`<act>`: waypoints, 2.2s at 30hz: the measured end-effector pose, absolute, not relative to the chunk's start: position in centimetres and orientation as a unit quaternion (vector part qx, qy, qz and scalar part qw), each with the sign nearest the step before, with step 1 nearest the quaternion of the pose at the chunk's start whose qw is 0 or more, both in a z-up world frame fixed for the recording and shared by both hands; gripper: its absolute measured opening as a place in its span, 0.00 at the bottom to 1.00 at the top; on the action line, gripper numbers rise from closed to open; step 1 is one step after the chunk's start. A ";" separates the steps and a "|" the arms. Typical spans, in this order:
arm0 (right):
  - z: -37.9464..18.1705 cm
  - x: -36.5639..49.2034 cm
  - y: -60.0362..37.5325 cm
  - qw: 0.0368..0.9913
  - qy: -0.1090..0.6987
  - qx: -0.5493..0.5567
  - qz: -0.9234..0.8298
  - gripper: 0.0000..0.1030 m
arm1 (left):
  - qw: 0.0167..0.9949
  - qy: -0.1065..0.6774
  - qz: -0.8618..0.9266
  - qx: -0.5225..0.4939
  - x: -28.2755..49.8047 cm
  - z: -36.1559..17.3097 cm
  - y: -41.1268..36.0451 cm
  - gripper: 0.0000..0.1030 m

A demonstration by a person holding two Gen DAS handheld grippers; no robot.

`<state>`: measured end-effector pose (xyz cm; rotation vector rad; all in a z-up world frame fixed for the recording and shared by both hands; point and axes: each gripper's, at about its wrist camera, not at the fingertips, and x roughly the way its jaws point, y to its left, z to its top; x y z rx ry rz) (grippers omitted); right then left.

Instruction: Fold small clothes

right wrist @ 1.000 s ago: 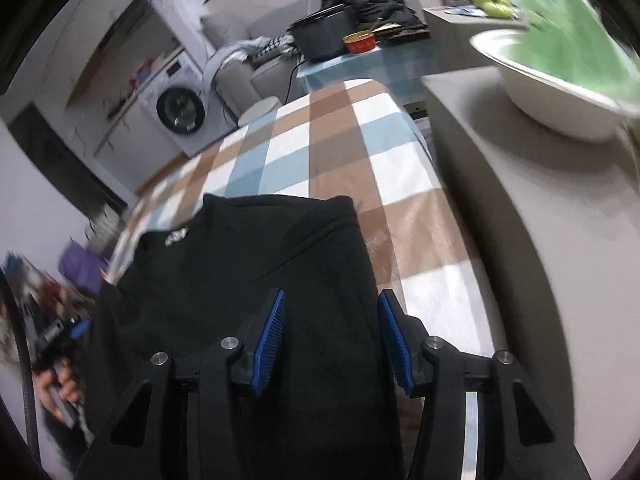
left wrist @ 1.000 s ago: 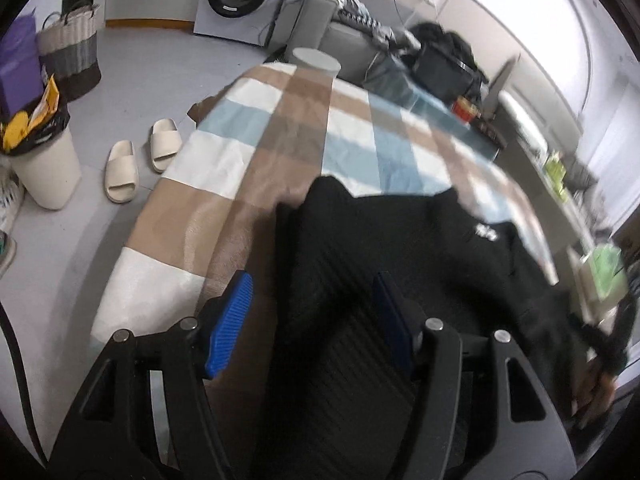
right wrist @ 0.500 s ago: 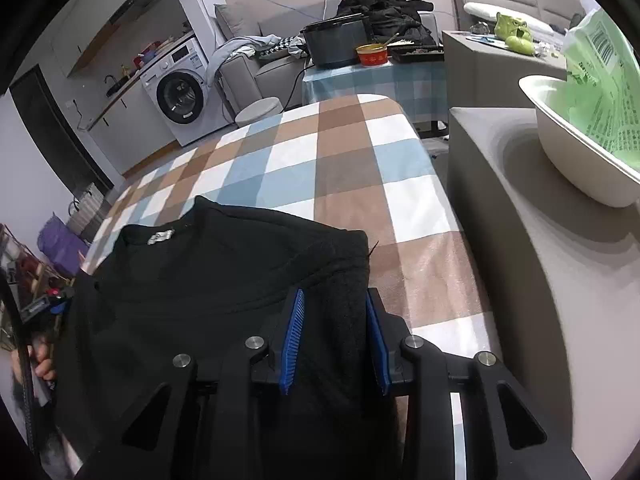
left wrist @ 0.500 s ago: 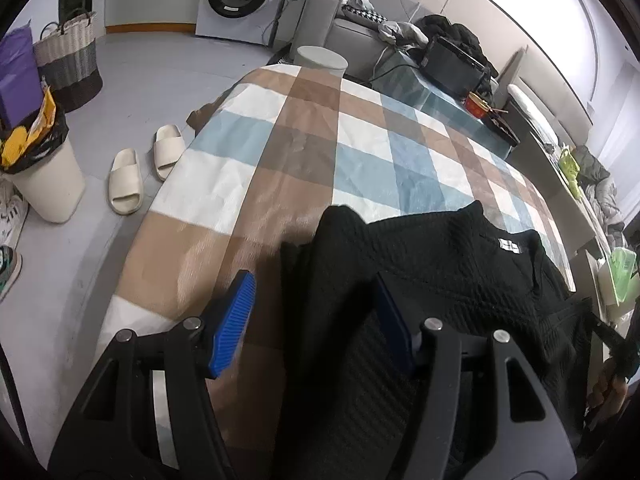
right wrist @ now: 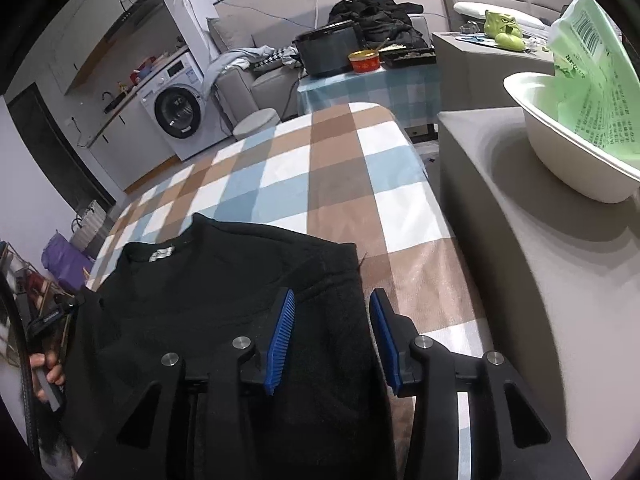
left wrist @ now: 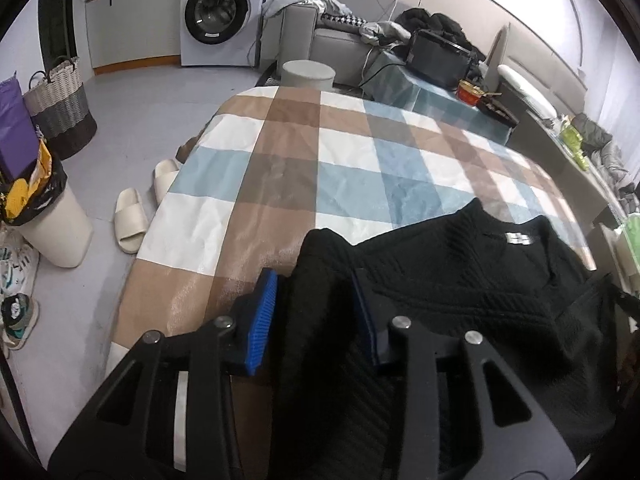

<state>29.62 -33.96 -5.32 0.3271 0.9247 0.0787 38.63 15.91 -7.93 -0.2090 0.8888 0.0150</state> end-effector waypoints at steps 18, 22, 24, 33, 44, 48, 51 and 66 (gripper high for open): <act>-3.6 27.8 -33.7 0.890 0.424 0.161 0.040 0.39 | 0.893 0.436 0.018 -0.105 27.1 -0.7 17.8 0.34; -2.8 27.0 -33.6 0.894 0.414 0.167 0.045 0.39 | 0.900 0.423 0.029 -0.100 23.0 1.7 17.8 0.34; -2.3 26.4 -33.5 0.898 0.407 0.160 0.049 0.39 | 0.905 0.413 0.034 -0.095 20.4 3.3 17.8 0.34; 0.1 24.2 -34.3 0.909 0.380 0.166 0.052 0.41 | 0.916 0.380 0.081 -0.099 9.3 7.1 20.5 0.34; -0.7 25.4 -33.3 0.901 0.401 0.156 0.056 0.44 | 0.927 0.358 -0.004 -0.111 11.0 7.9 17.2 0.46; -1.6 26.3 -34.1 0.896 0.412 0.159 0.036 0.46 | 0.919 0.381 -0.040 -0.094 17.1 5.3 14.9 0.46; -2.8 27.4 -34.6 0.889 0.426 0.162 0.028 0.46 | 0.908 0.407 -0.047 -0.090 22.0 2.5 13.7 0.46; -4.9 29.7 -32.0 0.897 0.432 0.089 0.044 0.10 | 0.886 0.451 0.017 -0.104 33.6 -7.0 15.4 0.31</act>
